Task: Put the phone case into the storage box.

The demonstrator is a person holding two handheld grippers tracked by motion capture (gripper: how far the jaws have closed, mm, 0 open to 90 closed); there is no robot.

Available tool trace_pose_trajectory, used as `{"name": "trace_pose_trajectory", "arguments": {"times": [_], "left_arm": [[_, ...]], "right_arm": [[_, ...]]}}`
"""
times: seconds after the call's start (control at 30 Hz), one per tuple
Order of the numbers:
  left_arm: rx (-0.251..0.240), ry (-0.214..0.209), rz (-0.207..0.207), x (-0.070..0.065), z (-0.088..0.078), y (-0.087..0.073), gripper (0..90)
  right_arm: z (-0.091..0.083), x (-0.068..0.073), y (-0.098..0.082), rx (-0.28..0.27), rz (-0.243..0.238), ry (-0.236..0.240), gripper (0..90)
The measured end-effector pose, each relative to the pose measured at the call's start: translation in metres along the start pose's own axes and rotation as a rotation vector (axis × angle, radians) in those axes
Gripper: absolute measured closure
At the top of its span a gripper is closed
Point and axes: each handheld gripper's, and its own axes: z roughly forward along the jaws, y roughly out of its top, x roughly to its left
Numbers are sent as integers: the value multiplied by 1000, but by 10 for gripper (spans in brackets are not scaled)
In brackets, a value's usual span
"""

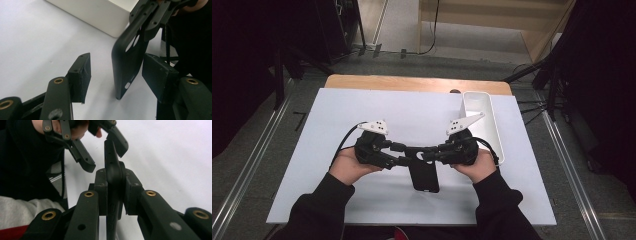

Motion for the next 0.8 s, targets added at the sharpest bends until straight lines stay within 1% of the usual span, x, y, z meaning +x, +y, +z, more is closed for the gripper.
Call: {"name": "trace_pose_trajectory", "arguments": {"times": [0.03,0.1,0.13,0.2,0.27,0.3,0.37,0.4,0.47,0.53,0.6,0.67,0.7,0.73,0.8], "left_arm": [[4,-4,10,-1,0,1,395],[8,-17,15,-3,0,2,395],[8,-17,15,-3,0,2,396],[14,-32,18,-4,1,2,396],[22,-29,13,-4,1,2,397],[23,-34,8,-4,1,2,398],[35,-36,10,-3,1,2,400],[38,-45,3,-4,2,2,417],[41,-46,4,-4,3,2,431],[44,-42,-6,-3,4,2,431],[51,-49,-14,-1,5,2,436],[49,-48,-12,-1,5,2,490],[49,-51,-11,-2,6,2,523],[49,-61,-11,-2,6,2,544],[45,-63,-9,-2,6,2,608]], "right_arm": [[2,0,0,12,-5,15,744],[3,2,0,14,-10,21,744],[4,2,0,15,-15,29,744],[5,3,1,22,-20,45,744],[6,3,0,25,-22,52,744],[6,3,0,30,-26,55,744],[6,3,0,32,-29,61,744],[6,3,0,32,-30,70,744],[6,3,1,30,-27,81,744],[6,4,1,31,-27,90,744],[7,3,1,36,-17,99,744],[7,3,1,39,-12,103,744],[7,3,1,41,-12,112,744],[7,3,1,41,-11,114,744],[7,3,1,42,-9,115,744]]}}
